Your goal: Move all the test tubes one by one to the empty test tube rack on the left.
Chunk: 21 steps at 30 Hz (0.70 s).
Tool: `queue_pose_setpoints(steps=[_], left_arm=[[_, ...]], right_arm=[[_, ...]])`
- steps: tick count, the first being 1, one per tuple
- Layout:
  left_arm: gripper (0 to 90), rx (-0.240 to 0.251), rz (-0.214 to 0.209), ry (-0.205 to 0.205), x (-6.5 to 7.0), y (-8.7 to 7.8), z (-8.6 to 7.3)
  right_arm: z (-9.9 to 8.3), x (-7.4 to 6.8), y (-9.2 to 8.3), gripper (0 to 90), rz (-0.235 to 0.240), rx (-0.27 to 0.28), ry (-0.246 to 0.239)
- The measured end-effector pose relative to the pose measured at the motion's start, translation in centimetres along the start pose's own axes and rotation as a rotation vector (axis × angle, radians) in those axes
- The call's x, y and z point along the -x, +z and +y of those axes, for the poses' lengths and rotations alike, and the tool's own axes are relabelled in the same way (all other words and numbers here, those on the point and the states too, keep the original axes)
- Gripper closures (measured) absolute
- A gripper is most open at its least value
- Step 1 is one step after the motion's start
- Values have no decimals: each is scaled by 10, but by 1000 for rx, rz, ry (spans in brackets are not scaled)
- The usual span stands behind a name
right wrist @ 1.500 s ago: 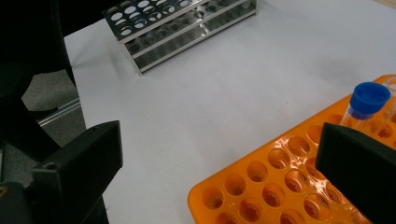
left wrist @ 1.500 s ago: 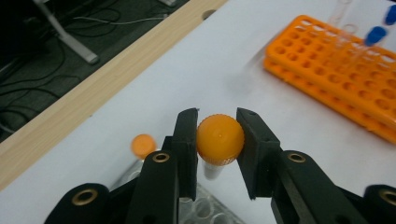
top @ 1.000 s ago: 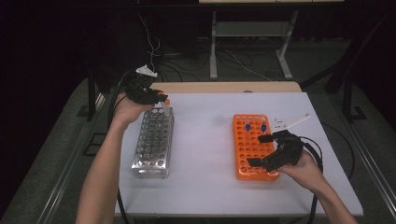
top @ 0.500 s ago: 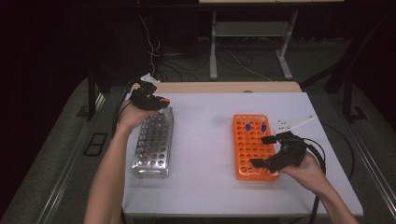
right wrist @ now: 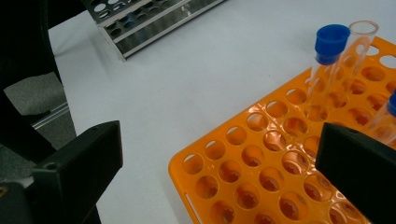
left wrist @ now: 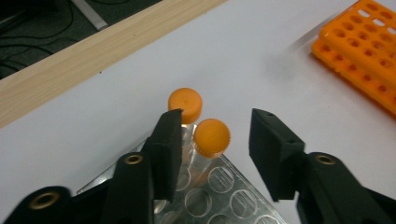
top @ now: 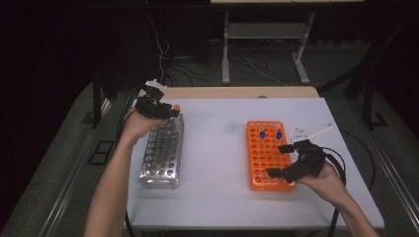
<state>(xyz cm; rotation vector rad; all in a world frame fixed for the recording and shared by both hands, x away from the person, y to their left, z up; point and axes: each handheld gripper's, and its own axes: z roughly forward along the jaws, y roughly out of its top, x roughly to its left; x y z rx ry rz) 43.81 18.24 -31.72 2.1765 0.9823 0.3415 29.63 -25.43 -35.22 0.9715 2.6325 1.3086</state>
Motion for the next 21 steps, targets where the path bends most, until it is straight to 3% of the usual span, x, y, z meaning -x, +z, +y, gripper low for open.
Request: queue_pose_setpoints(steps=[8, 12, 18, 21], left_arm=[[291, 44, -43, 6, 17, -20, 3], [187, 67, -90, 32, 28, -29, 5], [10, 60, -130, 64, 50, -34, 8], [0, 56, -145, 90, 62, -35, 7]], right_arm=[[-3, 12, 2, 3, -47, -30, 14], [-4, 21, 4, 4, -67, -38, 26], [-4, 32, 9, 5, -87, -48, 44], [-4, 38, 11, 53, -88, -51, 53]])
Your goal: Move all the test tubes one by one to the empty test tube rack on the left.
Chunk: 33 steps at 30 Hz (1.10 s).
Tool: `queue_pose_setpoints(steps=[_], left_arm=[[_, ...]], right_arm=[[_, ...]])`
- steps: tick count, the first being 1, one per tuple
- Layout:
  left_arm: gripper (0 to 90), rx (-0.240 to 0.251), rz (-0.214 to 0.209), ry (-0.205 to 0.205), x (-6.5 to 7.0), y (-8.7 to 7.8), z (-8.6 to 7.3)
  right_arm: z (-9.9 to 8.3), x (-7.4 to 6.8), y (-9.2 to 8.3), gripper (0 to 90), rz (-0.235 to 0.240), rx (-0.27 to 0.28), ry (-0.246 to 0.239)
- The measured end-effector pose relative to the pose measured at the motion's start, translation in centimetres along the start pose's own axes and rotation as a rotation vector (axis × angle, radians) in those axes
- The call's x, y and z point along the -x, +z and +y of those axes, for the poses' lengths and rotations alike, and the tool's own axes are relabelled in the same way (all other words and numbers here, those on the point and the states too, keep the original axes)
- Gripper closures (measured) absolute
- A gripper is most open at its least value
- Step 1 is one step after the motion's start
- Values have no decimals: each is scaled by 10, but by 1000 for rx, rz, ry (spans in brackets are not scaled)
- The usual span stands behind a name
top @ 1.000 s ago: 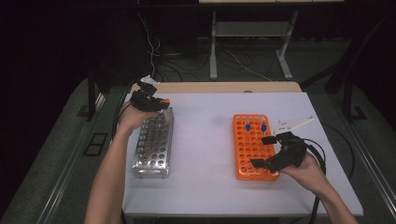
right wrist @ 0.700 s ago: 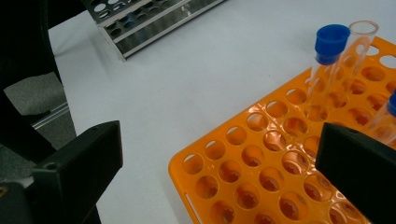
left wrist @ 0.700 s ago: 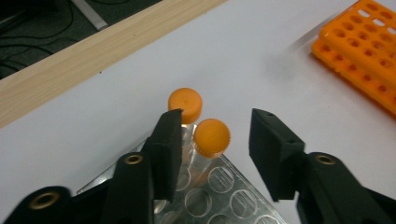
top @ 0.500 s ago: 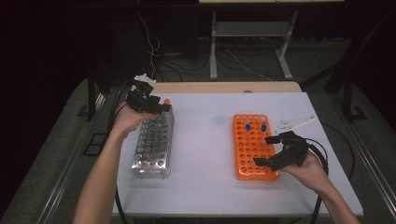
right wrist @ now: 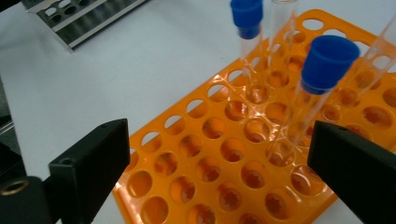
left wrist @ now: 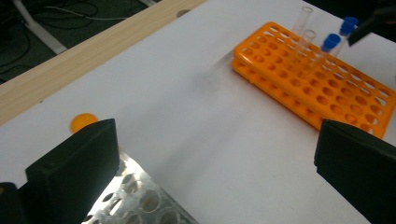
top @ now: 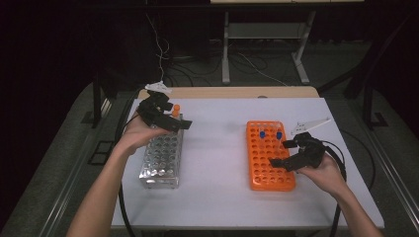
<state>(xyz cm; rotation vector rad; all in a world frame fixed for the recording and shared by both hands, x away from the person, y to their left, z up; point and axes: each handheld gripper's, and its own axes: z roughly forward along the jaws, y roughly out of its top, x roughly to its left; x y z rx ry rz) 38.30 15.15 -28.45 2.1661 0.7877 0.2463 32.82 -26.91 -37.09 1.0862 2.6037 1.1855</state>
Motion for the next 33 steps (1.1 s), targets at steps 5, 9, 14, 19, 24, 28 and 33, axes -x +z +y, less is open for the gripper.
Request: queue_pose_setpoints(steps=[5, 9, 14, 19, 24, 28, 33], left_arm=[[0, 4, -32, 40, 18, 2, -1], [0, 6, -53, 67, 29, 5, -3], [0, 4, -72, 82, 37, 10, -6], [0, -1, -80, 89, 41, 14, -8], [0, -1, -85, 98, 44, 16, -7], [0, -4, -88, 101, 46, 16, -6], [0, -5, -93, 105, 47, 16, -3]], right_arm=[[0, 9, 4, 146, -13, -4, 13], [0, 14, 8, 245, -39, -5, 8], [0, 21, 16, 416, -72, -17, 12], [-1, 24, 22, 611, -114, -29, 24], [-2, 24, 23, 753, -141, -25, 10], [-1, 21, 19, 757, -144, -14, -5], [4, 18, 8, 758, -155, 12, -28]])
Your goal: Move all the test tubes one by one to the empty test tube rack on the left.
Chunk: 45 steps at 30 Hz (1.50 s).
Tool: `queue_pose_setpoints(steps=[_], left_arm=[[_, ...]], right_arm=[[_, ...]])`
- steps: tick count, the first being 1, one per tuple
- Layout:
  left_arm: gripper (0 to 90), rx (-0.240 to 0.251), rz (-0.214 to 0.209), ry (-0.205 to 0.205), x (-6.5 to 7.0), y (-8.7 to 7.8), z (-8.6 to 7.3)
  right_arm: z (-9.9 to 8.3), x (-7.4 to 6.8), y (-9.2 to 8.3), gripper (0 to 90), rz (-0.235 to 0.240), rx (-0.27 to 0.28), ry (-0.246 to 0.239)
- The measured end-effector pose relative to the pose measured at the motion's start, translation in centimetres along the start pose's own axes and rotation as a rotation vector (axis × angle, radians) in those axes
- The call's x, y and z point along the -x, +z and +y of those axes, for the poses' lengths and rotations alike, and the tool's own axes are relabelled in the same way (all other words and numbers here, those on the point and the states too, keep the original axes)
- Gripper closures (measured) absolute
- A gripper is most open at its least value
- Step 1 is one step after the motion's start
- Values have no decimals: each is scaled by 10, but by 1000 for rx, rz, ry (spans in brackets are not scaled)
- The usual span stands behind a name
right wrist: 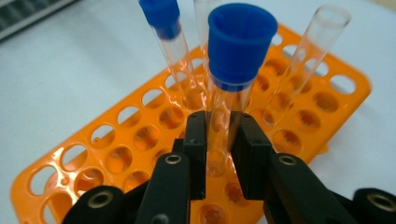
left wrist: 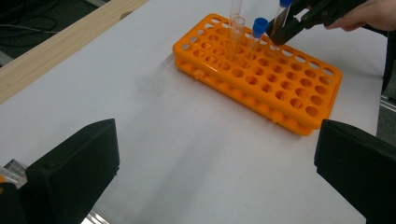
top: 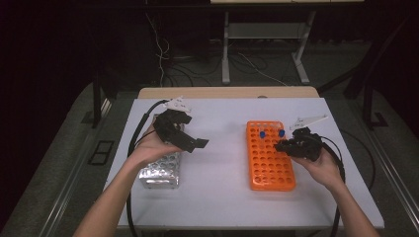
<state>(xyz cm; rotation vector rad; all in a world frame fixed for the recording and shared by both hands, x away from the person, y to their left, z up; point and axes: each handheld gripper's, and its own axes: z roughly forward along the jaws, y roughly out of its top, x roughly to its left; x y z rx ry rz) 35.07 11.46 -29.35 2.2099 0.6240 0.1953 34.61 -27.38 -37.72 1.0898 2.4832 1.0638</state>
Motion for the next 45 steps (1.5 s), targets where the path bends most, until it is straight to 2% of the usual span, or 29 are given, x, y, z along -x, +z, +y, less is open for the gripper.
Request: queue_pose_setpoints(steps=[9, 15, 21, 30, 35, 45], left_arm=[[0, 4, -17, 12, 6, 2, 6], [0, 4, -34, 37, 13, 5, 12], [0, -1, -58, 57, 20, 9, 17], [0, -5, -100, 93, 33, 17, 24], [3, -24, -146, 122, 41, 22, 27], [148, -89, -248, 181, 58, 32, 30]], right_arm=[[14, -8, -26, 757, 26, 38, -31], [20, -24, -37, 757, 70, 42, -67], [28, -43, -40, 757, 112, 41, -117], [41, -78, -28, 756, 185, 15, -205], [46, -96, -17, 757, 219, -7, -253], [50, -118, 5, 756, 267, -30, -285]])
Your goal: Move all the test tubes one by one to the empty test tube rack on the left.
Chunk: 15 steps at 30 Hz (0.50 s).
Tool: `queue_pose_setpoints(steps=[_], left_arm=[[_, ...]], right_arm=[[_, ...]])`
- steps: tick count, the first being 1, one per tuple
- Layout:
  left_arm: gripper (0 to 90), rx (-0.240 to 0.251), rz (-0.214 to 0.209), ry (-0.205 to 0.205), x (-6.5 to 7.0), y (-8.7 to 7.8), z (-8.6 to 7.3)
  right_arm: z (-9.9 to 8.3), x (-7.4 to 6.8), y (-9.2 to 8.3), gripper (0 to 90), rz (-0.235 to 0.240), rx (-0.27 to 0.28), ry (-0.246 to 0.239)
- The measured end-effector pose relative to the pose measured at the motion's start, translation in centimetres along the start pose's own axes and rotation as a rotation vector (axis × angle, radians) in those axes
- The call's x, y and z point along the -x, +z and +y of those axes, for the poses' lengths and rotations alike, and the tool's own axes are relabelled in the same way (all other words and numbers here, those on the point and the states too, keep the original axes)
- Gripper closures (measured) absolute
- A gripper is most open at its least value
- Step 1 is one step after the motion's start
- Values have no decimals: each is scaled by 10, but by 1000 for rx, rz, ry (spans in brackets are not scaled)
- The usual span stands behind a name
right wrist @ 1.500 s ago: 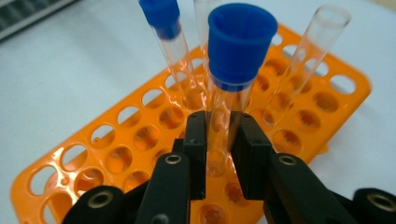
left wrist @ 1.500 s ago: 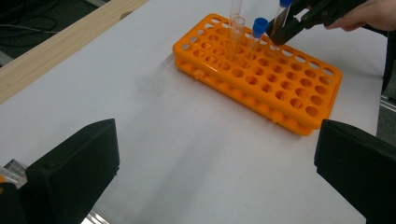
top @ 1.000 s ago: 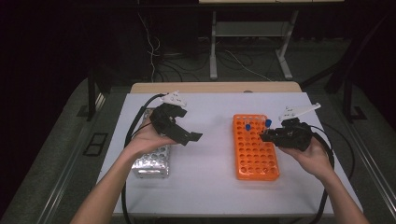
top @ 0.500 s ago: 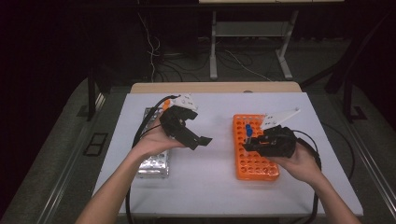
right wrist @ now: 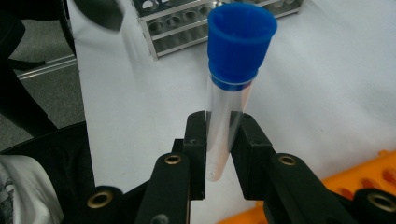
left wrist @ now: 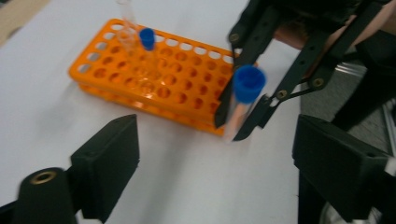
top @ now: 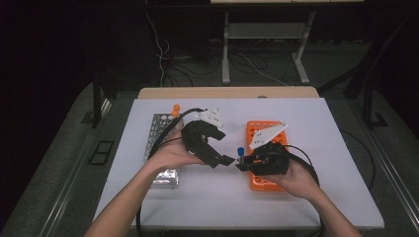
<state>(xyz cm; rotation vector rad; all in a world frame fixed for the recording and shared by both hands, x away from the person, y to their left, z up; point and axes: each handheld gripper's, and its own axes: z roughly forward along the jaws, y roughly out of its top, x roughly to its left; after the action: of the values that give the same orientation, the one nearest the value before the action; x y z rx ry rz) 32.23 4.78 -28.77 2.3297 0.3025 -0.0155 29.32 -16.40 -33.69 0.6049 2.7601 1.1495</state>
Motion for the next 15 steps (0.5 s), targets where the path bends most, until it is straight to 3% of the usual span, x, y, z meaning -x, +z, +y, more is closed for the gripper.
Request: queue_pose_setpoints(steps=[6, 15], left_arm=[[283, -27, -47, 36, 4, 6, 2], [630, -69, -69, 68, 6, 11, 2]], right_arm=[[4, -4, 10, 757, 20, -8, -14], [7, -10, 19, 757, 37, -3, -19]])
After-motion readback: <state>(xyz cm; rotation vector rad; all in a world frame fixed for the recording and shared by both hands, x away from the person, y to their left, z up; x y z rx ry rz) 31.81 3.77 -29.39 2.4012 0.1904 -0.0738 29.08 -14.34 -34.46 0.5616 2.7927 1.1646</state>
